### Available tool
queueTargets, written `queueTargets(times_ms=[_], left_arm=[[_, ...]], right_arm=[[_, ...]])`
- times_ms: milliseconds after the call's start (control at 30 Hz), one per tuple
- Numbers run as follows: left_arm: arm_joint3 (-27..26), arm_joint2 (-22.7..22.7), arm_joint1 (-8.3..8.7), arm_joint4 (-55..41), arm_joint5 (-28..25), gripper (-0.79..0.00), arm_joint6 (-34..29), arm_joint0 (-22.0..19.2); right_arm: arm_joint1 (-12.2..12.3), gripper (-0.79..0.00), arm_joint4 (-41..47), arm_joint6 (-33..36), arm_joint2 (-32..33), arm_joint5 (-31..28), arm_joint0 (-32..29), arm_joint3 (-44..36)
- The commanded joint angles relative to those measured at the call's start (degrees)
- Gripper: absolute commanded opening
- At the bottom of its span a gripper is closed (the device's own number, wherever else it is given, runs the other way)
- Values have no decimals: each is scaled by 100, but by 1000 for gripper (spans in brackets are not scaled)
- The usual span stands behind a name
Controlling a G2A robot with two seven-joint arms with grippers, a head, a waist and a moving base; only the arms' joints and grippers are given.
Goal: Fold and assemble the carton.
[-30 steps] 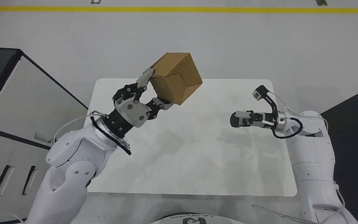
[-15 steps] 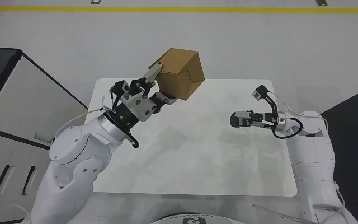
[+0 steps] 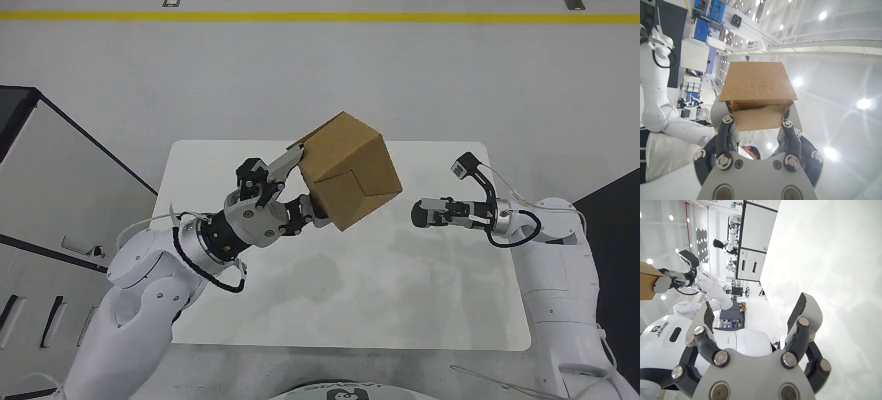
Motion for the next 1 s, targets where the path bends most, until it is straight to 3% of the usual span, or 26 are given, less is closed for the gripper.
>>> queueTargets(times_ms=[0, 333, 500, 767, 900, 967], left_arm=[[213, 22, -6, -101, -20, -785, -526, -6], [319, 67, -18, -180, -24, -785, -568, 19], [847, 375, -86, -1333, 361, -785, -1301, -71], [1187, 801, -176, -1356, 433, -785, -1612, -357], [1190, 785, -208, -1202, 154, -785, -1348, -421], [1007, 625, -201, -455, -303, -785, -1026, -503]], right_arm=[[0, 0, 0, 0, 0, 0, 0, 0], [0, 0, 0, 0, 0, 0, 0, 0], [0, 0, 0, 0, 0, 0, 0, 0], [0, 0, 0, 0, 0, 0, 0, 0], [0, 0, 0, 0, 0, 0, 0, 0], [0, 0, 0, 0, 0, 0, 0, 0]])
